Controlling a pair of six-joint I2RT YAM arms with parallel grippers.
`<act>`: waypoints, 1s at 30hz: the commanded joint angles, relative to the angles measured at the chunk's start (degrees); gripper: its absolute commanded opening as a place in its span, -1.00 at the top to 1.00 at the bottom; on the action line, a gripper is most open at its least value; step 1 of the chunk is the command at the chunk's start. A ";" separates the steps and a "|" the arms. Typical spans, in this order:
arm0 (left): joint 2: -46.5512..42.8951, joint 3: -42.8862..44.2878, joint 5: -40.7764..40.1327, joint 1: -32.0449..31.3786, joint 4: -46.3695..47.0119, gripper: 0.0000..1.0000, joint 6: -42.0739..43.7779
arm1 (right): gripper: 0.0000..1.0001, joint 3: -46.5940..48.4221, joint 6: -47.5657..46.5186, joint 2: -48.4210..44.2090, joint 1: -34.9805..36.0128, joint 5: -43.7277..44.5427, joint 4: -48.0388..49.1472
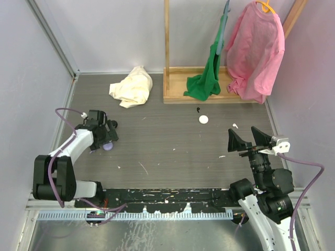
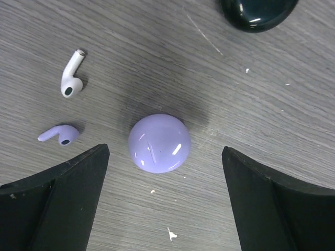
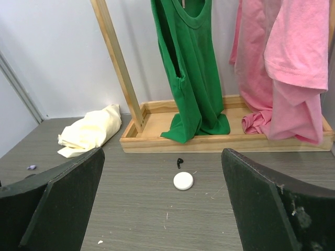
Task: Insert the wireless bluetooth earbuds into the charging case
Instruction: Pick up the charging case at the center of the board.
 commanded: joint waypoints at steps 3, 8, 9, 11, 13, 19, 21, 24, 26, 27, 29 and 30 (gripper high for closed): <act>2.59 0.96 0.32 0.43 3.28 -0.76 -1.30 | -1.00 0.37 -0.23 0.00 0.34 0.88 2.38; 3.13 1.08 0.47 0.43 3.27 -0.54 -1.74 | -1.00 0.32 -0.37 0.12 0.40 1.24 2.46; 3.42 1.20 0.51 0.43 3.20 -0.52 -1.79 | -1.00 0.28 -0.29 0.11 0.37 1.25 2.46; 3.97 1.39 0.55 0.43 3.06 -0.45 -2.02 | -1.00 0.28 -0.26 0.10 0.38 1.30 2.46; 4.53 1.55 0.76 0.43 2.85 -0.42 -2.41 | -1.00 0.29 -0.31 0.08 0.35 1.27 2.46; 5.40 1.69 0.74 0.43 2.80 -0.36 -3.04 | -1.00 0.28 -0.29 -0.01 0.36 1.25 2.47; 5.84 1.87 0.94 0.43 2.80 -0.34 -2.93 | -1.00 0.31 -0.32 -0.07 0.41 1.33 2.48; 6.57 2.18 1.08 0.43 2.61 -0.33 -2.96 | -1.00 0.28 -0.37 -0.16 0.39 1.24 2.54; 6.84 2.31 1.10 0.43 2.62 -0.31 -2.83 | -1.00 0.28 -0.40 -0.25 0.42 1.18 2.55; 7.01 2.36 1.21 0.43 2.66 -0.29 -2.82 | -1.00 0.28 -0.36 -0.28 0.43 1.09 2.55; 7.34 2.57 1.48 0.43 2.66 -0.25 -2.68 | -1.00 0.31 -0.38 -0.26 0.42 0.83 2.55; 7.54 2.68 1.82 0.43 2.46 -0.23 -2.60 | -1.00 0.33 -0.37 -0.21 0.41 0.68 2.63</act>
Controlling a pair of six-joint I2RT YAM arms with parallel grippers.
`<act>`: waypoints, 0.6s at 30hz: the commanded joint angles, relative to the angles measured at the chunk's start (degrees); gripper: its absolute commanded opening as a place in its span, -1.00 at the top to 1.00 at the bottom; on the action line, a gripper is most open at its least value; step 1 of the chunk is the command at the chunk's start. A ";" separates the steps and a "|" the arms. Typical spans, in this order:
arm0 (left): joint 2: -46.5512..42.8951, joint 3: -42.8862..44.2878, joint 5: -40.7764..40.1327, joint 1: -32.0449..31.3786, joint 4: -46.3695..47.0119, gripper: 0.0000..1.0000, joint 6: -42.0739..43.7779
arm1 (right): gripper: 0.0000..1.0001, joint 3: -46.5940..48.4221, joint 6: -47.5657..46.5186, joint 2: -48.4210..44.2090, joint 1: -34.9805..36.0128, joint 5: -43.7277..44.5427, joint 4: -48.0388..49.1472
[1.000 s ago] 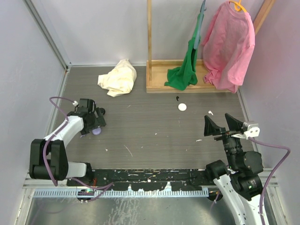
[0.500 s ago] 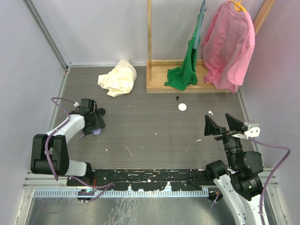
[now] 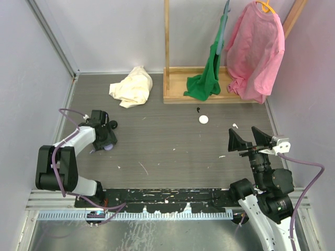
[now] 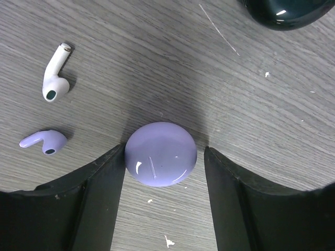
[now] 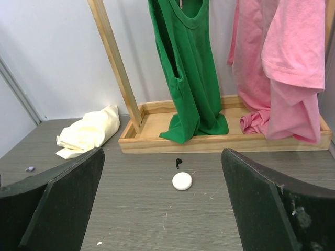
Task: Insert the wireless bluetooth earbuds into the charging case
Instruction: Pick up the charging case at the center of the board.
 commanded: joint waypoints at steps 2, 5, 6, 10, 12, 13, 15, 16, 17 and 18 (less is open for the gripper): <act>0.69 2.47 1.41 0.39 1.43 -0.17 -0.28 | -1.00 0.28 -0.37 -0.17 0.20 -0.27 2.66; 0.54 2.29 2.51 0.38 1.95 -0.08 0.03 | -1.00 0.28 -0.37 0.03 0.22 -0.74 2.66; 0.38 2.18 3.12 0.39 2.11 -0.05 0.04 | -1.00 0.28 -0.38 0.16 0.23 -0.84 2.66; -0.28 1.99 5.44 -0.14 2.25 0.08 0.73 | -1.00 0.40 -0.23 0.76 0.23 -1.65 2.79; -0.68 1.91 6.02 -0.93 2.24 0.11 1.25 | -1.00 0.45 0.09 1.19 0.21 -2.46 3.00; -0.92 1.95 6.14 -1.78 2.25 0.11 1.44 | -1.00 0.52 0.21 1.72 0.24 -2.90 3.01; -1.39 2.06 6.02 -3.52 2.30 0.11 1.98 | -1.00 0.61 0.51 2.60 0.24 -3.49 2.94; -1.57 2.14 5.85 -4.60 2.38 0.11 2.20 | -1.00 0.75 0.68 3.05 0.25 -3.83 2.81; -1.55 2.26 5.74 -5.69 2.42 0.11 2.44 | -1.00 0.89 0.78 3.37 0.25 -4.23 2.69; -1.55 2.48 5.65 -6.81 2.59 0.11 2.68 | -1.00 1.04 0.93 3.80 0.26 -4.76 2.60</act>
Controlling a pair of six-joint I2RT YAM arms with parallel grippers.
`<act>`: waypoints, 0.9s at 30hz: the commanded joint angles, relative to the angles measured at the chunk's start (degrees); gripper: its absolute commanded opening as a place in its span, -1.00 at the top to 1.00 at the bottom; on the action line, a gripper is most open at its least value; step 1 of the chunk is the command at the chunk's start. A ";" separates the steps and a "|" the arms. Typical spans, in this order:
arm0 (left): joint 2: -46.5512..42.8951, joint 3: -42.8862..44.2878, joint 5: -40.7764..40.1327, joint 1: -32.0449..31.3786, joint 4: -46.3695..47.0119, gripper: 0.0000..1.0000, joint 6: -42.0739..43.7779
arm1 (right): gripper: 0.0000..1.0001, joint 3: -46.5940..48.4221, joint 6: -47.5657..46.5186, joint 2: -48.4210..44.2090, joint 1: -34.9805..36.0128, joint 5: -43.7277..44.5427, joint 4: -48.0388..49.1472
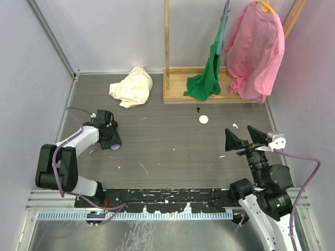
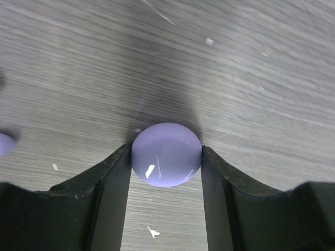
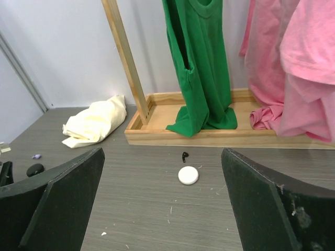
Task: Insert the wireless bluetooth earbuds into the charging case
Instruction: Pick up the charging case at the center of the board.
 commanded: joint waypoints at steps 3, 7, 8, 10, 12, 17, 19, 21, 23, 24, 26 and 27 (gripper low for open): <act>-1.99 3.41 1.12 -7.35 2.37 0.11 2.67 | -1.00 1.99 1.32 4.36 0.27 -3.55 1.35; -2.91 4.91 -0.03 -12.72 3.65 0.10 5.77 | -1.00 3.50 2.43 7.96 0.27 -4.15 -0.56; -3.36 5.00 -0.31 -14.26 4.29 0.09 6.59 | -1.00 3.87 2.75 8.79 0.26 -4.12 -0.85; -3.95 5.17 -0.89 -17.53 5.65 0.08 8.30 | -1.00 4.56 3.69 10.22 0.27 -4.42 -1.58; -4.43 5.00 -1.14 -19.99 7.52 0.08 9.86 | -1.00 4.85 4.79 11.00 0.21 -4.68 -2.39; -5.08 4.18 -2.11 -26.07 12.14 0.06 14.00 | -1.00 3.16 6.81 11.85 0.26 -4.13 -3.06; -5.08 4.16 -2.67 -28.80 13.81 0.06 16.11 | -1.00 2.44 6.85 12.50 0.23 -4.98 -2.81; -4.98 4.15 -3.32 -31.39 15.57 0.05 18.28 | -1.00 1.62 6.42 13.49 0.24 -7.53 -1.76; -4.86 4.33 -4.08 -33.56 16.99 0.05 20.37 | -1.00 0.52 5.45 14.77 0.25 -10.91 -0.20; -4.81 4.24 -4.30 -34.51 17.79 0.04 21.35 | -1.00 -0.19 5.04 15.36 0.22 -12.45 0.63; -4.68 4.04 -4.25 -36.28 19.71 0.04 23.48 | -1.00 -1.37 5.00 17.01 0.19 -14.56 2.07; -4.60 3.96 -4.23 -37.09 20.71 0.04 24.59 | -1.00 -1.96 5.18 17.75 0.22 -15.47 2.92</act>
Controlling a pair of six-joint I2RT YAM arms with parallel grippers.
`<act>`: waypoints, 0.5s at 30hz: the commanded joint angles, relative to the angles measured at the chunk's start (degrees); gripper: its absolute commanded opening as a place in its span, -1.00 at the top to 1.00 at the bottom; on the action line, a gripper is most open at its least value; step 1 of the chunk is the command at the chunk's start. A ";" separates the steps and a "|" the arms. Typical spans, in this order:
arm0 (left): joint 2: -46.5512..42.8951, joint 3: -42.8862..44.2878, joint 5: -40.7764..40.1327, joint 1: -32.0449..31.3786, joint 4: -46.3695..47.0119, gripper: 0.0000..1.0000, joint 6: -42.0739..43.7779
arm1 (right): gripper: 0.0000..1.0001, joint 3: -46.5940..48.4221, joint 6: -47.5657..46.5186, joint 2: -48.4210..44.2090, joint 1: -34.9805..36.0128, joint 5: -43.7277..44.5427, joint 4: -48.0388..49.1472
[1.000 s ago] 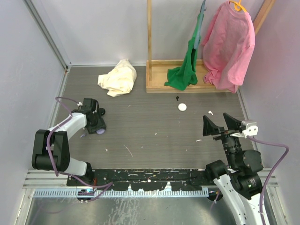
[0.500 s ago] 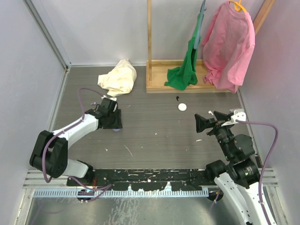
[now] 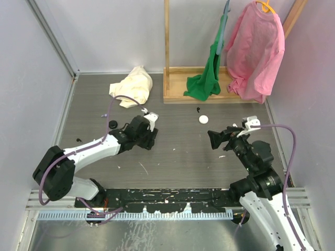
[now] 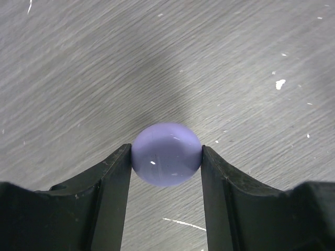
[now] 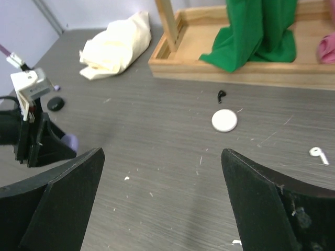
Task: Insert the wireless bluetooth earbuds into the charging case
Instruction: Pick up the charging case at the center of the board.
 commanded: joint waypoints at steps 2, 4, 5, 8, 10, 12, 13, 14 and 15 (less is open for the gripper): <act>-1.43 0.70 -1.59 -4.18 9.60 0.04 8.27 | -1.00 -3.17 0.16 4.57 0.19 -8.04 7.79; -1.61 0.57 -0.59 -5.55 11.69 0.04 10.85 | -1.00 -5.04 1.04 6.38 0.21 -9.89 11.14; -1.73 0.48 0.16 -6.02 12.78 0.04 11.70 | -1.00 -6.08 1.74 7.18 0.15 -10.79 13.16; -2.40 0.01 2.74 -7.92 15.74 0.04 15.19 | -1.00 -8.74 3.99 10.89 0.16 -13.60 18.80; -2.92 0.03 4.05 -8.83 16.60 0.04 17.33 | -0.98 -9.73 5.36 13.74 0.18 -15.80 22.32; -3.43 0.07 5.42 -9.31 17.18 0.04 19.34 | -0.95 -10.32 6.85 16.52 0.22 -17.57 25.41; -3.75 0.08 5.85 -9.50 17.51 0.04 20.26 | -0.95 -10.58 7.44 17.73 0.17 -18.41 27.03; -3.90 0.00 6.29 -9.63 17.92 0.04 21.09 | -0.95 -10.76 7.90 19.03 0.17 -19.79 29.11; -4.08 -0.01 7.04 -9.71 18.27 0.04 21.88 | -0.95 -10.84 8.37 20.32 0.20 -20.66 30.42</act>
